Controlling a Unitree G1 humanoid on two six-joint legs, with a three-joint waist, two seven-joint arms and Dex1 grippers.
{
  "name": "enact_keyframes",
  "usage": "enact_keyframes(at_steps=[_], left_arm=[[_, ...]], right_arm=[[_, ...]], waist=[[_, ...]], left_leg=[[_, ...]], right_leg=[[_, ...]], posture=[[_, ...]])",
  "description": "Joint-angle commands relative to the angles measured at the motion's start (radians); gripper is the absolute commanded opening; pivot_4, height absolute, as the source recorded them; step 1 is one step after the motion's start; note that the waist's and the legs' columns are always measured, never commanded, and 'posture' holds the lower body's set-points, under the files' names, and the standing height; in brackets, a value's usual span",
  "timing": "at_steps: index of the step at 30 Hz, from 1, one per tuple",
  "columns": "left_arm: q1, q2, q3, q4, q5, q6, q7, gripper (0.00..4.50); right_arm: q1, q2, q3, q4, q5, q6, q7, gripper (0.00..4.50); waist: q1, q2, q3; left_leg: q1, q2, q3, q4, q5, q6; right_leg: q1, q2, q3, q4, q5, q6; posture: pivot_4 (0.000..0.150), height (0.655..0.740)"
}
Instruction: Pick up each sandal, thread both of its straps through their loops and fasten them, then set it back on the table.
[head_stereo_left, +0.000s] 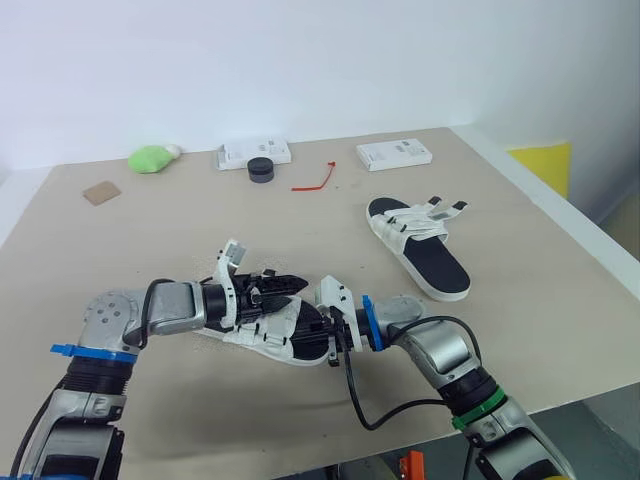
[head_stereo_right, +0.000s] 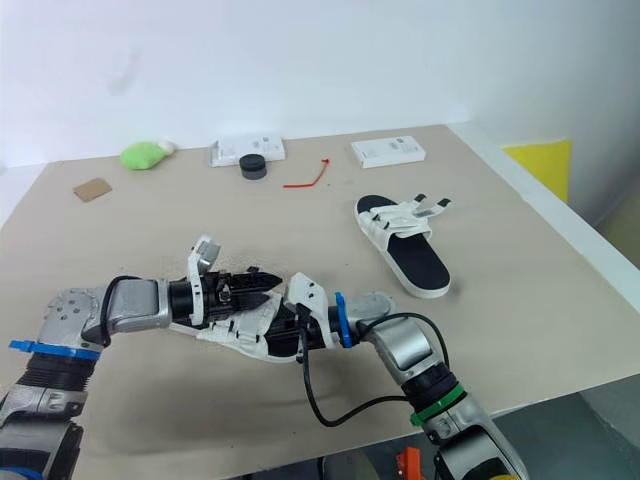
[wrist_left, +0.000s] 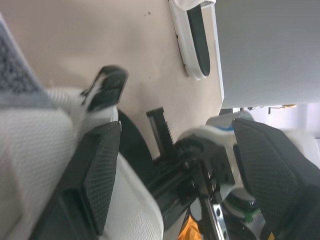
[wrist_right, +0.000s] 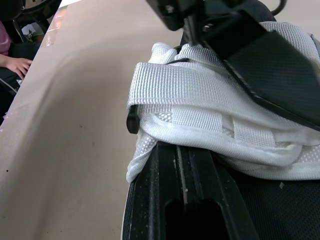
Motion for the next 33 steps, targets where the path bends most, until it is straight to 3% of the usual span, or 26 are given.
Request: enact_keyframes(at_steps=[1, 10, 15, 17, 21, 25, 28, 33], left_arm=[[-0.058, -0.034, 0.056, 0.093, 0.095, -0.091, 0.017, 3.75], [-0.206, -0.032, 0.240, 0.077, -0.016, -0.100, -0.132, 3.75], [-0.230, 0.118, 0.314, 0.031, 0.005, 0.060, -0.336, 3.75], [-0.203, 0.199, 0.299, -0.020, 0.111, 0.116, -0.463, 3.75], [-0.085, 0.386, 0.182, -0.209, 0.488, 0.054, -0.840, 3.75], [0.115, 0.544, 0.086, -0.319, 0.891, -0.323, -1.263, 3.75], [0.227, 0.562, 0.090, -0.287, 1.079, -0.572, -1.463, 3.75], [0.330, 0.565, 0.109, -0.240, 1.230, -0.765, -1.619, 3.75]], right_arm=[[0.043, 0.003, 0.078, 0.036, -0.032, 0.037, 0.016, 0.00], [0.043, 0.007, 0.076, 0.039, -0.034, 0.037, 0.023, 0.00], [0.040, 0.013, 0.074, 0.046, -0.042, 0.034, 0.036, 0.00], [0.039, 0.013, 0.073, 0.048, -0.043, 0.032, 0.041, 0.00], [0.027, 0.012, 0.060, 0.056, -0.040, 0.031, 0.045, 0.00], [0.008, 0.004, 0.028, 0.057, -0.025, 0.033, 0.049, 0.00], [0.006, -0.003, 0.023, 0.057, -0.023, 0.031, 0.055, 0.00], [0.007, -0.010, 0.027, 0.056, -0.023, 0.026, 0.061, 0.00]], waist=[[0.000, -0.001, 0.001], [-0.001, -0.003, 0.007], [-0.004, -0.004, 0.008], [-0.005, -0.004, 0.010], [-0.006, -0.002, 0.015], [-0.009, -0.002, 0.024], [-0.006, -0.005, 0.026], [-0.004, -0.008, 0.027]], left_leg=[[0.000, -0.001, -0.001, 0.000, 0.000, 0.000], [-0.023, -0.001, -0.004, -0.002, 0.002, -0.003], [-0.022, -0.001, -0.005, -0.010, 0.001, -0.003], [-0.021, -0.001, -0.005, -0.014, 0.001, -0.003], [-0.019, -0.001, -0.006, -0.016, 0.003, -0.007], [-0.019, -0.001, -0.006, -0.018, 0.005, -0.011], [-0.022, -0.001, -0.007, -0.019, 0.005, -0.011], [-0.026, -0.001, -0.004, -0.018, 0.005, -0.010]], right_leg=[[0.000, 0.000, 0.000, 0.000, 0.000, 0.000], [-0.016, 0.001, 0.000, 0.000, 0.004, 0.006], [-0.018, 0.001, 0.000, -0.001, -0.001, 0.003], [-0.018, 0.001, 0.000, -0.001, -0.002, 0.002], [-0.018, 0.001, -0.001, -0.002, -0.003, 0.001], [-0.019, 0.000, -0.002, -0.002, -0.003, 0.001], [-0.023, 0.000, -0.003, -0.002, -0.002, -0.001], [-0.027, -0.001, -0.002, -0.002, -0.002, -0.001]], posture=[[0.150, 0.7400], [0.150, 0.7400], [0.150, 0.7400], [0.150, 0.7400], [0.150, 0.7400], [0.150, 0.7400], [0.150, 0.7400], [0.150, 0.7400]])
